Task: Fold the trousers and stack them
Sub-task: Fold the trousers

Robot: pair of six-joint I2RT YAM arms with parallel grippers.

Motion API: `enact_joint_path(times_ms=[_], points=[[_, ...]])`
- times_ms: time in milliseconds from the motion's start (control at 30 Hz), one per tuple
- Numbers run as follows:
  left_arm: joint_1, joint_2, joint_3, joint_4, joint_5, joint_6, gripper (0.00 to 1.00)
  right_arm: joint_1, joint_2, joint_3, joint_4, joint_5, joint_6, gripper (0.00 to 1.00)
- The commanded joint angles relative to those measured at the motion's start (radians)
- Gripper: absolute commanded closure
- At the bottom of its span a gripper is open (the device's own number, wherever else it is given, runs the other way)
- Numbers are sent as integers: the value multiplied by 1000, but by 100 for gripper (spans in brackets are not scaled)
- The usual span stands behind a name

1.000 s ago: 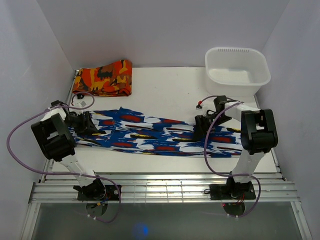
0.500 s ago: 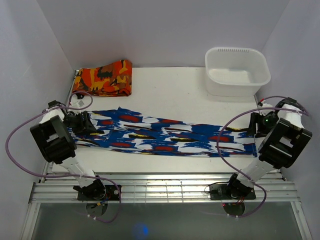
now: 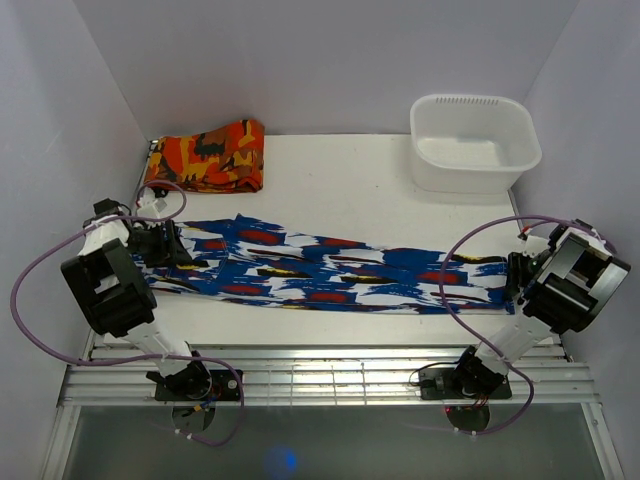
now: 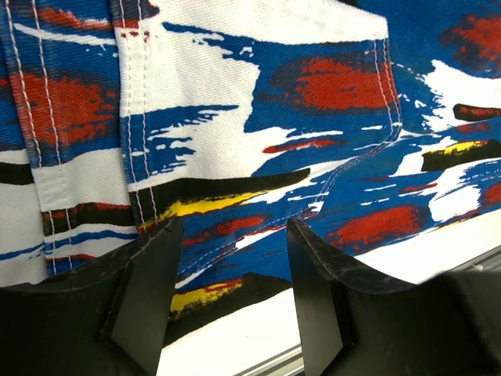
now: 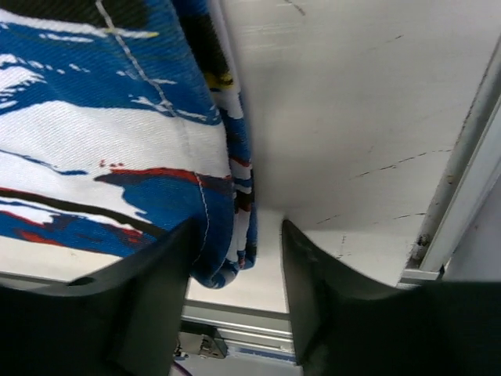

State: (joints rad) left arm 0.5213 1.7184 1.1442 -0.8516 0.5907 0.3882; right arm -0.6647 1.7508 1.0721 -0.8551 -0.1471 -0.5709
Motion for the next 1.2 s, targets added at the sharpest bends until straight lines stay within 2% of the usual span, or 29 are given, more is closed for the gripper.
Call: enact_joint_path(times_ms=[0, 33, 67, 200, 367, 533, 600, 733, 833, 933, 967, 1100, 1167], points=[[-4, -60, 12, 19, 24, 3, 34, 1, 91, -29, 73, -31, 0, 50], [-4, -59, 14, 19, 29, 0, 34, 1, 105, -18, 58, -70, 0, 66], [-7, -59, 15, 19, 32, -3, 34, -3, 105, -8, 26, -94, 0, 73], [-12, -65, 12, 28, 57, -6, 32, -15, 76, 60, -57, -186, -55, 91], [-14, -94, 18, 37, 103, -9, 27, -58, 47, 178, -113, -157, -83, 92], [-14, -154, 41, 54, 86, -3, 23, -121, 33, 347, -194, -143, -129, 92], [-15, -158, 49, 54, 69, 3, 23, -131, 26, 411, -245, -181, -164, 92], [-18, -145, 39, 43, 55, 9, 23, -104, -39, 427, -347, -415, -178, 92], [-26, -122, 0, 57, 8, -15, 24, -20, -92, 379, -384, -596, -149, 92], [-26, -100, -30, 74, -20, -28, 27, 118, -158, 304, -340, -713, -77, 92], [-29, -97, -35, 78, -25, -31, 28, 198, -174, 286, -319, -739, -54, 92], [-37, -88, -63, 115, -38, -54, 29, 410, -247, 194, -112, -786, 147, 92], [-44, -80, -76, 124, -48, -64, 29, 534, -278, 138, 55, -778, 287, 92]])
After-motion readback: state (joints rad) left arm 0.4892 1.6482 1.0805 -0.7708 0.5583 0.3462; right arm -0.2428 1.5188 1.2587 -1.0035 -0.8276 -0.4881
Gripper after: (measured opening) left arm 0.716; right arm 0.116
